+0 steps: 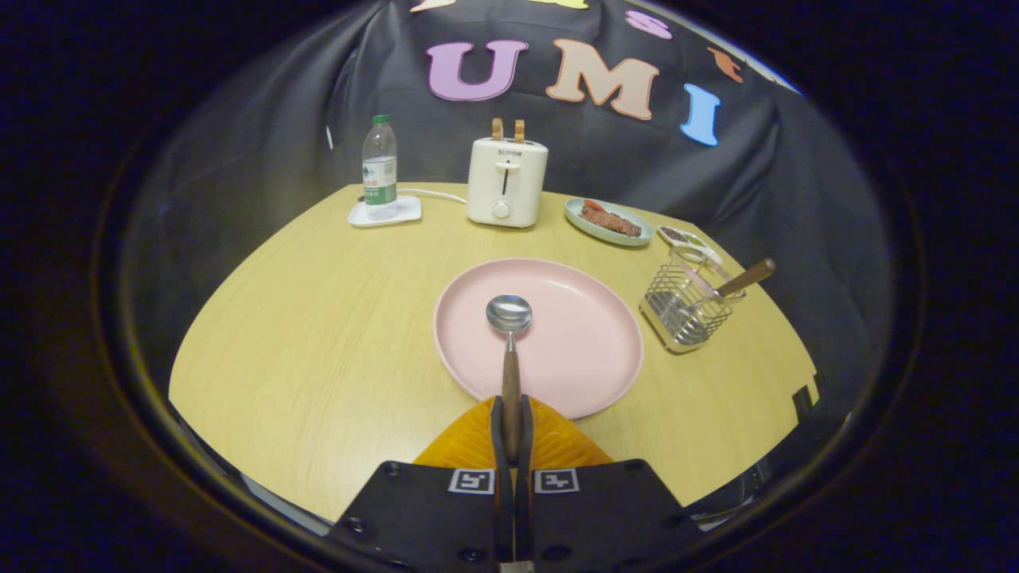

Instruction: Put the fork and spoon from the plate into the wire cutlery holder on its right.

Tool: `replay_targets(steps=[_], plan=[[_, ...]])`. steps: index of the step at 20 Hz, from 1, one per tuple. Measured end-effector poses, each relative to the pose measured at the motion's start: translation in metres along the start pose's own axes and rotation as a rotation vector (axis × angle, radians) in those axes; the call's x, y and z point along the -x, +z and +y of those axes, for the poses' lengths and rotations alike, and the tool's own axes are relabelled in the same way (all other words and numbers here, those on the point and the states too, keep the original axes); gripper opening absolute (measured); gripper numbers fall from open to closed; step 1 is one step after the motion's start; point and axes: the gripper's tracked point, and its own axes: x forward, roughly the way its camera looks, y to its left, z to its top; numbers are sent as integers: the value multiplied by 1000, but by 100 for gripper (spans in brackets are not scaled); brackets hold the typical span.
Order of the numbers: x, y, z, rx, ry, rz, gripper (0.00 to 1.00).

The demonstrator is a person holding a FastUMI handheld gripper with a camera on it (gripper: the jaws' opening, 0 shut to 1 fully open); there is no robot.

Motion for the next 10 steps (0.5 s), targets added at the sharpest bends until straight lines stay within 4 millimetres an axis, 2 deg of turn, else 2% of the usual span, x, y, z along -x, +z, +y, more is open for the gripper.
replay_targets(steps=[7,10], plan=[[24,43,-12,3,-52,16,4],[34,67,-28,-56,-86,20,4]])
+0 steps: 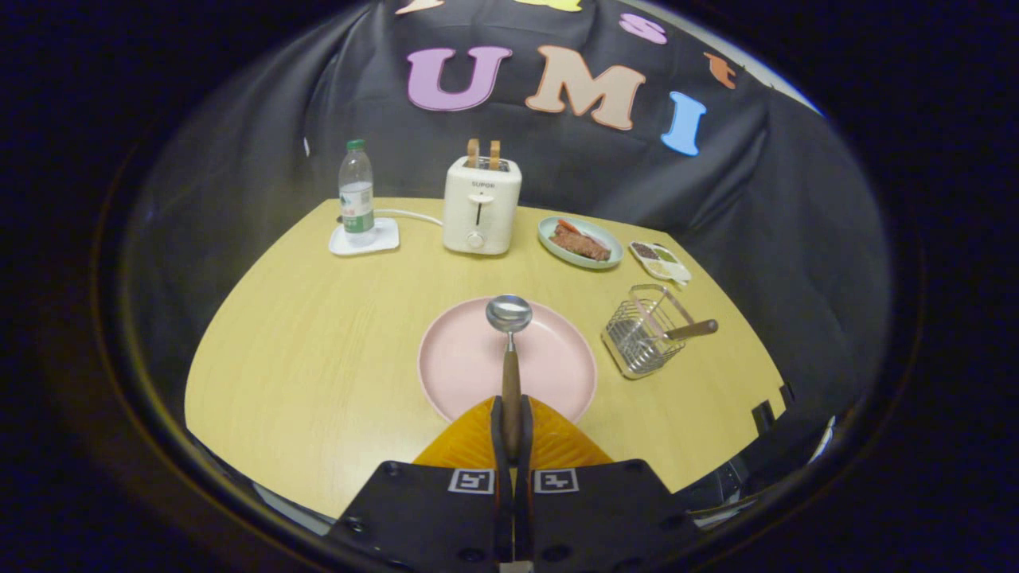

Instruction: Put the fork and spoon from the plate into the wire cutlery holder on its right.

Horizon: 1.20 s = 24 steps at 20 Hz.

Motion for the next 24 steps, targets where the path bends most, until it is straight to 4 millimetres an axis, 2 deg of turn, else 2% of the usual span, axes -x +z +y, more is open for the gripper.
replay_targets(steps=[6,9,13,15,19,24], plan=[[7,55,-47,-188,-94,33,4],[3,69,-70,-307,-128,75,4],[-10,68,-107,-452,-198,168,4],[-18,62,-121,-488,-224,228,4],[-34,53,-131,-565,-229,348,4],[-52,44,-133,-635,-223,499,4]])
